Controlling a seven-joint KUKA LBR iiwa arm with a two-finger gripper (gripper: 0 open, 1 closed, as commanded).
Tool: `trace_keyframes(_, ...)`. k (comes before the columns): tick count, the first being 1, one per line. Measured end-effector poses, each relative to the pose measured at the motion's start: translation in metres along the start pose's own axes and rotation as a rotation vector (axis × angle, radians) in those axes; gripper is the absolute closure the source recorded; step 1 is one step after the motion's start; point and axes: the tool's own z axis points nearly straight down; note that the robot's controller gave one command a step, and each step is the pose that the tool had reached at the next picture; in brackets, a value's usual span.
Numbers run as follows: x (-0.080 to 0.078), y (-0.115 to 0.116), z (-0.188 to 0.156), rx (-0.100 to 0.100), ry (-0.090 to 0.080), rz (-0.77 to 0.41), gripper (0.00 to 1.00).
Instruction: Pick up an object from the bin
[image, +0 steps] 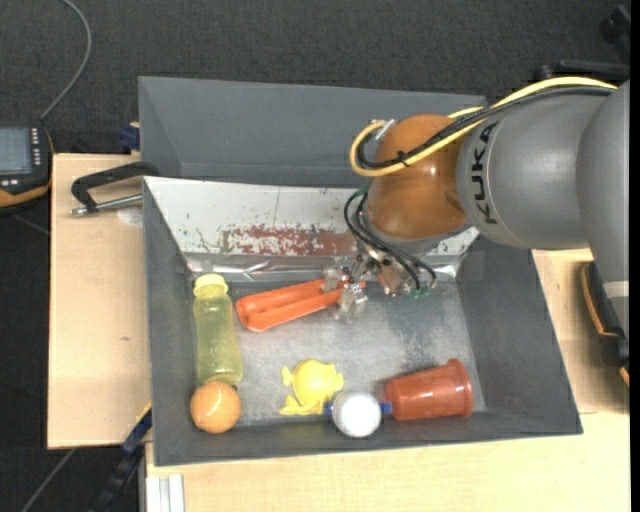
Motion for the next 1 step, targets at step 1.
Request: trace_keyframes(1,0.0015,0.0064,-0.0515,-0.001,0.003,0.011,1.00)
